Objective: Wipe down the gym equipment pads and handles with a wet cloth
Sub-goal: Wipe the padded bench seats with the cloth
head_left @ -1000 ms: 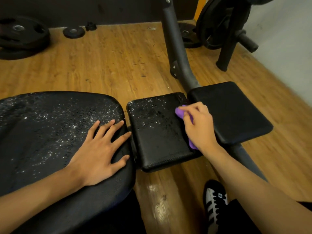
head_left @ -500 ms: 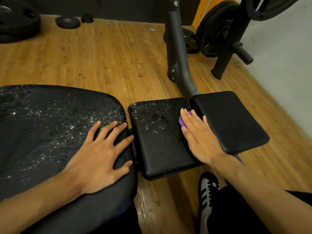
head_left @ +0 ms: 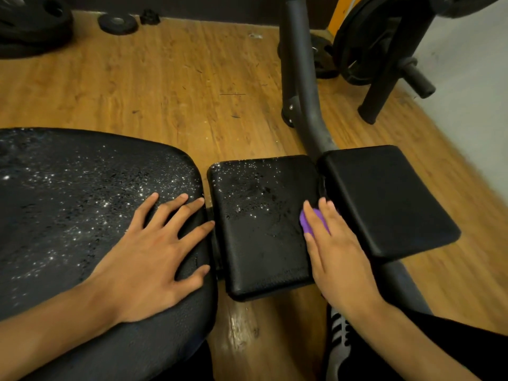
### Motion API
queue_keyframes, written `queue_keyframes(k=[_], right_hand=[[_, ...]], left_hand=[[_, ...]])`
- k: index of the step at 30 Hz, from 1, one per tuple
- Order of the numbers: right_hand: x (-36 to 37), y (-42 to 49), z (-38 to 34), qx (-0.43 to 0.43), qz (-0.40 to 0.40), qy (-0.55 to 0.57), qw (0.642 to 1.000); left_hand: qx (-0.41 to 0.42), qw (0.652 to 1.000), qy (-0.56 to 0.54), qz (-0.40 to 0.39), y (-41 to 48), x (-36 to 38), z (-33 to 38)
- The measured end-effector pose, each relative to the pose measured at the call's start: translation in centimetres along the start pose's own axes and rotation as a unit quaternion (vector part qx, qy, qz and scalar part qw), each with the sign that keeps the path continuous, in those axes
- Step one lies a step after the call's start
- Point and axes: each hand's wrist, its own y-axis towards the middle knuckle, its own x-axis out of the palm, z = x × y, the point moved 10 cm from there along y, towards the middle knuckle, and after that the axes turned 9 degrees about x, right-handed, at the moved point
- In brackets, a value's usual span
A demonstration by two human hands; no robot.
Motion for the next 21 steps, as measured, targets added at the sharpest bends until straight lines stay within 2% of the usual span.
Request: queue_keyframes(k=[2, 5, 9, 12, 17, 21], right_hand=[[0.3, 0.2, 0.2, -0.013, -0.001, 0.013, 1.0], [0.5, 6.4, -0.9, -0.054, -0.004, 0.044, 0.998], [0.7, 14.0, -0.9, 0.002, -0.026, 0.081, 0.996], [0.5, 10.3, -0.5, 0.003, -0.011, 0.08, 0.997], [0.0, -0.5, -0.2, 0.018, 0.016, -0.005, 1.0], [0.9, 5.4, -1.8, -0.036, 0.005, -0.004, 0.999]], left_hand=[[-0.001, 1.0, 0.001, -0.001, 0.0, 0.0, 0.1], [-0.002, 1.0, 0.002, 0.001, 0.0, -0.1, 0.1], [-0.01, 1.0, 0.001, -0.008, 0.0, 0.1, 0.1], [-0.011, 1.0, 0.002, -0.013, 0.0, 0.1, 0.2], [-0.014, 1.0, 0.003, -0.013, 0.0, 0.1, 0.1], [-0.015, 1.0, 0.004, -0.008, -0.1, 0.1, 0.1]])
